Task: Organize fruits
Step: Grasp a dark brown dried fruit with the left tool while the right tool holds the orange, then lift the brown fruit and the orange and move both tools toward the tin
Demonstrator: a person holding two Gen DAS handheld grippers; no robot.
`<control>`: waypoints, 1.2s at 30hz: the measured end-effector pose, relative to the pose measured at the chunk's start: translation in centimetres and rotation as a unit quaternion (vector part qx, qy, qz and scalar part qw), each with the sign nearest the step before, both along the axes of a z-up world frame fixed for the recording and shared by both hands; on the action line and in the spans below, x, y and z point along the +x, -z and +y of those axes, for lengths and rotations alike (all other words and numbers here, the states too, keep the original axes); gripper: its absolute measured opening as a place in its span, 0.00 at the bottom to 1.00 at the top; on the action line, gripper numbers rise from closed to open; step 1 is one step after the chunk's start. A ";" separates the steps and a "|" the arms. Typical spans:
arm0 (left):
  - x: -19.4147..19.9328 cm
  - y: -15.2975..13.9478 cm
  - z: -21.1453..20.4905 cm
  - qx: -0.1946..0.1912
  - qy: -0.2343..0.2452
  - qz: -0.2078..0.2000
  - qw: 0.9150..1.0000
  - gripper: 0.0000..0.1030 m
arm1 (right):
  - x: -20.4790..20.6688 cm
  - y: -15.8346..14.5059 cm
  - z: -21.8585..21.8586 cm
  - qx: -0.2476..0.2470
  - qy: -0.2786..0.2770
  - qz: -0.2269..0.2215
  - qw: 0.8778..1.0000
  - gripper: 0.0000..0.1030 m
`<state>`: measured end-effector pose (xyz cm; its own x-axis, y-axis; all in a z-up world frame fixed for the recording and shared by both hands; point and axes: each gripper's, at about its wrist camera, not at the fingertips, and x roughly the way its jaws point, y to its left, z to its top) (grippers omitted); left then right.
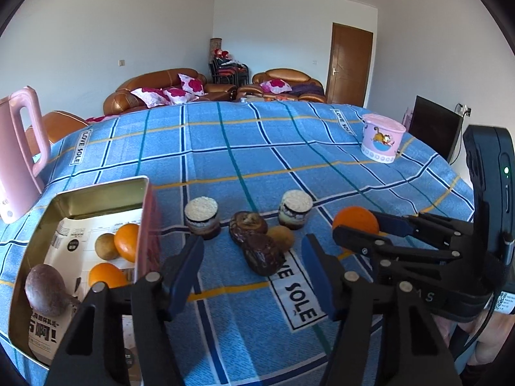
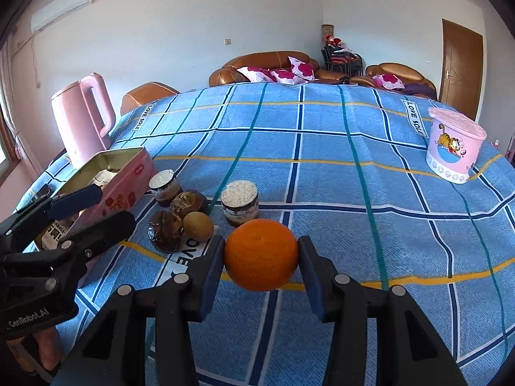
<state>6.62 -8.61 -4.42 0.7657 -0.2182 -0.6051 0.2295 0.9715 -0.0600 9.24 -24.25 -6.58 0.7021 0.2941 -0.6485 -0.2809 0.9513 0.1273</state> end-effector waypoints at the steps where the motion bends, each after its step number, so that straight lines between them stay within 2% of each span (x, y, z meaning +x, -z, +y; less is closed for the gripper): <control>1: 0.3 0.2 -0.3 0.001 0.004 0.008 1.000 0.58 | 0.1 0.1 -0.3 0.007 0.000 0.002 1.000 0.47; 8: 1.9 1.4 -1.7 0.017 0.014 0.056 0.998 0.42 | 0.0 0.1 -0.8 0.025 0.004 0.004 1.000 0.47; 12: 2.8 1.9 -1.9 0.016 0.009 0.077 0.997 0.40 | 0.0 0.1 -0.9 0.029 0.004 0.004 1.000 0.47; 15: 3.1 2.0 -1.8 0.018 0.006 0.076 0.997 0.26 | 0.0 0.1 -1.0 0.031 0.002 0.005 0.999 0.47; 19: 3.2 1.9 -1.7 0.013 0.006 0.073 0.997 0.26 | 0.0 0.0 -1.0 0.035 -0.001 0.003 0.999 0.47; 36: 1.6 0.3 -1.3 0.013 0.002 0.009 1.000 0.26 | -1.4 -1.0 -1.5 0.054 -0.013 -0.046 0.997 0.47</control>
